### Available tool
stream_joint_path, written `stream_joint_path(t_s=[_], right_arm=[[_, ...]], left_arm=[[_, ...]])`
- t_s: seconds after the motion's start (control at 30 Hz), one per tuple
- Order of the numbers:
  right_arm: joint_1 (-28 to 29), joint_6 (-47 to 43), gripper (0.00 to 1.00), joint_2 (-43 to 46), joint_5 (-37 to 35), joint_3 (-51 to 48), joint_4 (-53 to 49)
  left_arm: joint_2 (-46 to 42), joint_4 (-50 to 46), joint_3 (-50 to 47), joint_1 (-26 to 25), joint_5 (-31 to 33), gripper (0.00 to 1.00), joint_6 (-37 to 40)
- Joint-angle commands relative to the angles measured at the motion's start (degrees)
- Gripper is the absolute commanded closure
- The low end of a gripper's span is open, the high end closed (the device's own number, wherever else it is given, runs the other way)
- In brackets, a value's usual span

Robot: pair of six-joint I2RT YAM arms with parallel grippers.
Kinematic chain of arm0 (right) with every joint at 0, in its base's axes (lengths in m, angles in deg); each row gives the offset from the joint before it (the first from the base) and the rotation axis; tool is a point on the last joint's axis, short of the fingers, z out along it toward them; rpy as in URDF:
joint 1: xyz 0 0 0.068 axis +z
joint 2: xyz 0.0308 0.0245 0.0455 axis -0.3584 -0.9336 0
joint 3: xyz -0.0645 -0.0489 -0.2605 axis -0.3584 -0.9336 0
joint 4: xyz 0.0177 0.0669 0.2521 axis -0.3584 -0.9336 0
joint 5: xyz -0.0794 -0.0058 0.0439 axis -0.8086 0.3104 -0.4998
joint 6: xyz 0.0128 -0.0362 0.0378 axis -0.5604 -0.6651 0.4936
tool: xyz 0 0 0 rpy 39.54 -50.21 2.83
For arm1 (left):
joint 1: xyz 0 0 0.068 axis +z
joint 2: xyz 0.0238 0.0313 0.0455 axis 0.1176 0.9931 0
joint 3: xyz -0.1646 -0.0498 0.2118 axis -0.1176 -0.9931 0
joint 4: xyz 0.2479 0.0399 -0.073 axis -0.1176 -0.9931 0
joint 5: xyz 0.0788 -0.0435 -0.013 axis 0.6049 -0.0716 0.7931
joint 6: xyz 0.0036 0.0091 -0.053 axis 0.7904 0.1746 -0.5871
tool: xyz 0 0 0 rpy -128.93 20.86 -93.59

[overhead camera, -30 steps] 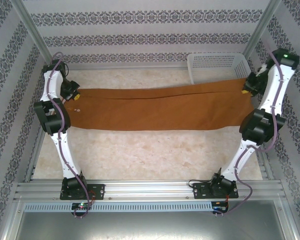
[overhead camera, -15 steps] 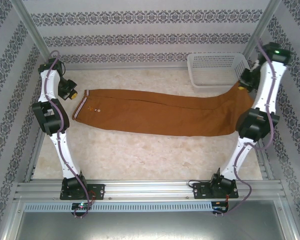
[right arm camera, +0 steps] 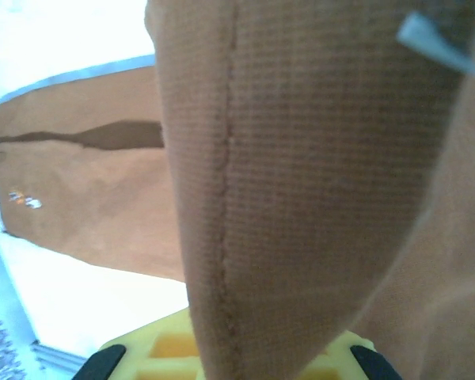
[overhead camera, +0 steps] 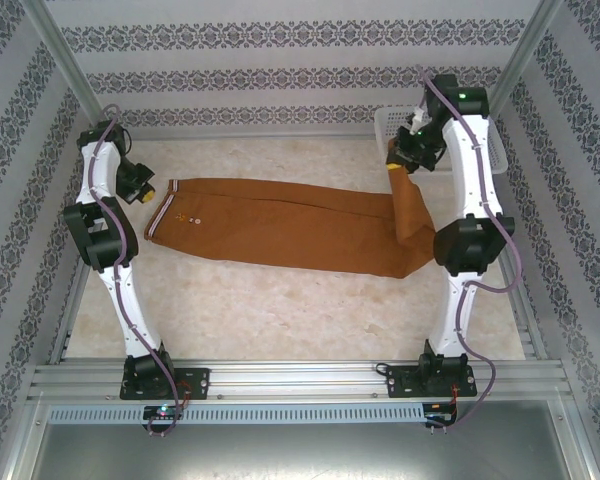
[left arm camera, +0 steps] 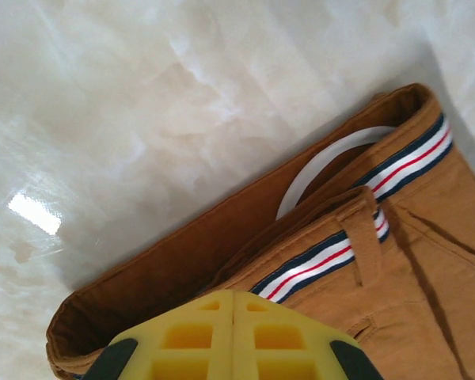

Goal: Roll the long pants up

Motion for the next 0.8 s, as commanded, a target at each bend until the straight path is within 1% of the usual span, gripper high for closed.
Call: stream_joint_path(t_s=[0.0,0.1,0.2,0.3,0.43,0.5,0.6,0.77], right_arm=[[3.59,6.0,1.0,0.6,8.1,1.74,5.04],[7.48,10.26,1.0,-0.21,11.07,2.42,10.29],[11.65,15.11,1.0,-1.51,14.5,2.51,17.66],[16.34,20.18,1.0,-3.39,17.47,1.81,27.72],[21.71,27.32,1.0,-7.59,19.32,1.85,40.85],[23.5,30.4,1.0,-10.06,20.28,2.52,46.78],[25.78,33.73,1.0,-14.25,20.61,5.46,52.4],[29.2,41.55,1.0,-20.96,20.96,6.59,67.13]], left_arm=[[-2.21,-0.43,-1.49,0.86,0.0,1.0,0.93],[-1.88,-0.22,-1.33,0.86,-0.8,1.0,0.68],[-2.01,0.33,-1.18,0.86,-1.74,1.0,0.27],[-2.17,0.97,-1.3,0.86,-2.91,1.0,-0.12],[-2.23,0.97,-1.45,0.85,-3.72,1.0,-0.12],[-2.53,1.15,-1.91,0.86,-3.9,1.0,-0.03],[-3.04,1.61,-3.09,0.84,-3.79,1.0,-0.03],[-3.16,2.38,-4.52,0.82,-4.35,1.0,-0.12]])
